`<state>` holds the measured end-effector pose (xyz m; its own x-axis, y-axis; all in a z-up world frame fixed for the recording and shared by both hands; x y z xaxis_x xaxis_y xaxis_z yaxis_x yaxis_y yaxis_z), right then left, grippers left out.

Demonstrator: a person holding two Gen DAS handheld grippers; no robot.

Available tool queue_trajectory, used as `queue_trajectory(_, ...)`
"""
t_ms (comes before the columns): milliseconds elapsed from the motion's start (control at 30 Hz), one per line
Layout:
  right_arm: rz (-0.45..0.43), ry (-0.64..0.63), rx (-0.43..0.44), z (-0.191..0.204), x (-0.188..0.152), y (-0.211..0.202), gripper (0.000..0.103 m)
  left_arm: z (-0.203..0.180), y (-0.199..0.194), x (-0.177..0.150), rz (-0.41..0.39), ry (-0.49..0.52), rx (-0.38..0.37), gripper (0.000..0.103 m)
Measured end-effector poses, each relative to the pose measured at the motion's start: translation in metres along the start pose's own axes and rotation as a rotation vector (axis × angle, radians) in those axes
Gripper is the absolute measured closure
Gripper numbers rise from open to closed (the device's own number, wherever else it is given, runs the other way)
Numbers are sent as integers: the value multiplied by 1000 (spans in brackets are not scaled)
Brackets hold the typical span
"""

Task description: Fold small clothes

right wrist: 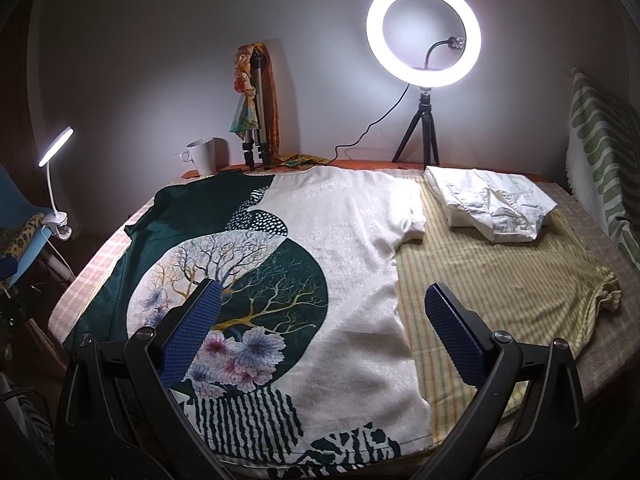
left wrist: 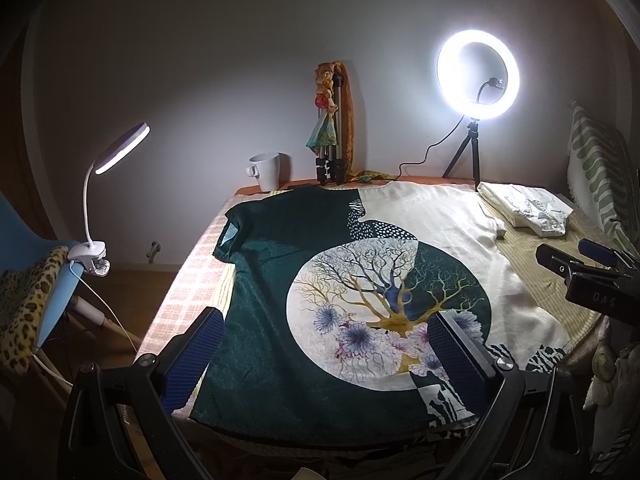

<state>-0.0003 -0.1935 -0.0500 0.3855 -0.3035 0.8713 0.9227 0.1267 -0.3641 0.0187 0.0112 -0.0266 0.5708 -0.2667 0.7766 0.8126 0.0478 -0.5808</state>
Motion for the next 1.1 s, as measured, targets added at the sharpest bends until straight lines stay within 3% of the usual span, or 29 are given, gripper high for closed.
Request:
queue_trajectory(367,22,-68,78,40,11,30,0,41,26,-35,16,-91,-10,2)
queue_trajectory(667,92,-68,266,119,40,75,0,97,39,-86,61,-258,-7,15)
queue_trajectory(800,134,-93,319,157,54,99,0,107,56,-110,108,-342,-89,28)
queue_trajectory(1100,262,-135,404,235,65,165,5,108,88,-126,180,-332,-114,40)
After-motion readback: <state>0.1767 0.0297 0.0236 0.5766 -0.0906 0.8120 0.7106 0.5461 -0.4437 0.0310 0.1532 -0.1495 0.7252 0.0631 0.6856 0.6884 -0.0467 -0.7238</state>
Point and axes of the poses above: each gripper's, at about its wrist camera, not at the fingertips, and y roughly the way its jaws point, z to its left, x to its top, the point moved 5 cm from there along y, roughly the way its jaws point, and after that the axes turned 15 degrees about y, right-handed, at the moved point
